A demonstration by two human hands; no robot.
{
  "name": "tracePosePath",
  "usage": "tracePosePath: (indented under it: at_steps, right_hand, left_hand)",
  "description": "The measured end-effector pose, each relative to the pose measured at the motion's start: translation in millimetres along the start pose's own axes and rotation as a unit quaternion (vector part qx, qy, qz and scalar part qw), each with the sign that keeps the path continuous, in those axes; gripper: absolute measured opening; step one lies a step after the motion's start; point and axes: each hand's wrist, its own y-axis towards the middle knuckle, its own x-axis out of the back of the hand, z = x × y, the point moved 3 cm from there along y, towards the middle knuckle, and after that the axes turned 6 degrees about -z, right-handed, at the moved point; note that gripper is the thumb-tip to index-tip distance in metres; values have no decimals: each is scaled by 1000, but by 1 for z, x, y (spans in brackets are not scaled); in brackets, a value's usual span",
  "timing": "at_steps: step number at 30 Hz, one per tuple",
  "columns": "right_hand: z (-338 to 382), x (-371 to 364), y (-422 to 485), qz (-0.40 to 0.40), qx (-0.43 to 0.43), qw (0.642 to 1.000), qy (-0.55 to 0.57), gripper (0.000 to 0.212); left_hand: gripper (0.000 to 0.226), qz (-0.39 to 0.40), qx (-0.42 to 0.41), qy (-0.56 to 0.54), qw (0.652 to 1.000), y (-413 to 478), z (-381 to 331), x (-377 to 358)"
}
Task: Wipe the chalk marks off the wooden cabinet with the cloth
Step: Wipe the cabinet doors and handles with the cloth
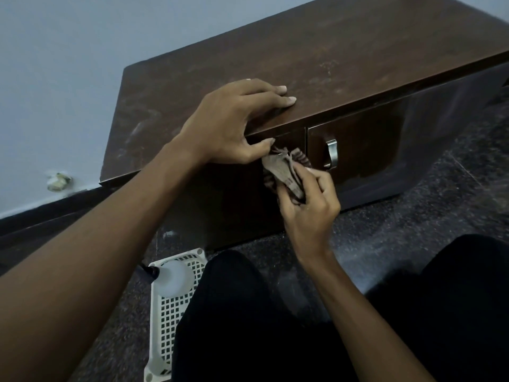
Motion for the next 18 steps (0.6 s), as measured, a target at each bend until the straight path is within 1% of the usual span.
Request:
tracePosePath:
  at_steps: [3,8,10,14,18]
  right_hand:
    - [-7,3,-14,2,-22,1000,8,33]
    - [-16,1,-18,37,-76,996,10,34]
    - [-13,3,-16,28,-88,996,21,32]
    - [13,3,5,-26,-61,996,59,30]
    - [25,-3,29,-21,-59,995,79,28]
  left_hand:
    - [62,0,1,-2,1000,-1,-1,0]
    - [62,-1,2,1,1000,-1,-2,-1]
    - [62,-3,3,1,1000,-1,-1,-1]
    - [62,-3,1,0,1000,0,-1,0]
    - [59,-16,-1,-4,1000,0,0,0]
